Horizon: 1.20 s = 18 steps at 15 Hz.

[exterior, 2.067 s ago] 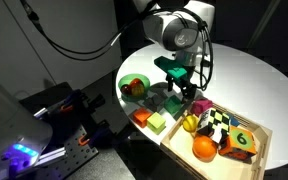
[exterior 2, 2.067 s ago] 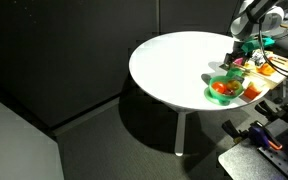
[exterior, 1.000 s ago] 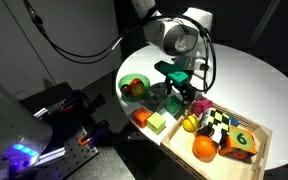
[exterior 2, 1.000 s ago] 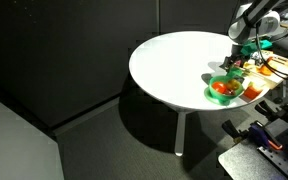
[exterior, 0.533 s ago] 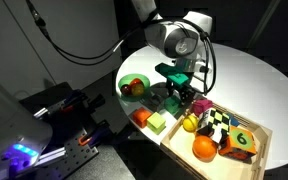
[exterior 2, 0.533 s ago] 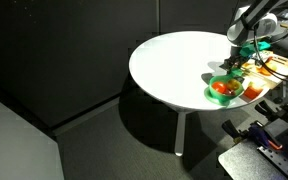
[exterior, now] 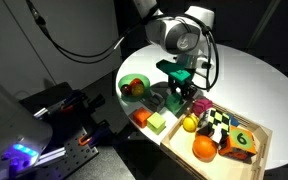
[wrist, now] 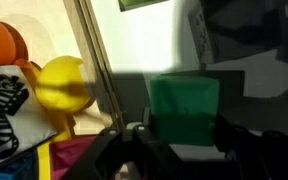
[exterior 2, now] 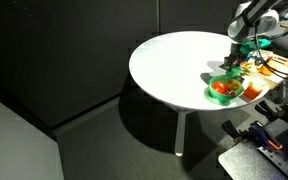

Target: Put the green block onto the tray

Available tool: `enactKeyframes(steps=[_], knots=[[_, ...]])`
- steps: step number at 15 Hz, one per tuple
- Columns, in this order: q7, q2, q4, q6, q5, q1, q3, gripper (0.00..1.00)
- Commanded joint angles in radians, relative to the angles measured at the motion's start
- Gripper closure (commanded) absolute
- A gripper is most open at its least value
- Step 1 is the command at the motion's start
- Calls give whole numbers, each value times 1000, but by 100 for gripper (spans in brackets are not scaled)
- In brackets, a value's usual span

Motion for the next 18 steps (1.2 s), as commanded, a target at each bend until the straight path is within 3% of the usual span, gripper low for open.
enactKeyframes(steps=[1,8,18], knots=[[-11,-91,-42,-34,-25,-17,8,69],[-20,-211,-111,-72,-39,-26,-3,69],[-123,-378,-230,-59,-38,-109,-33,69]])
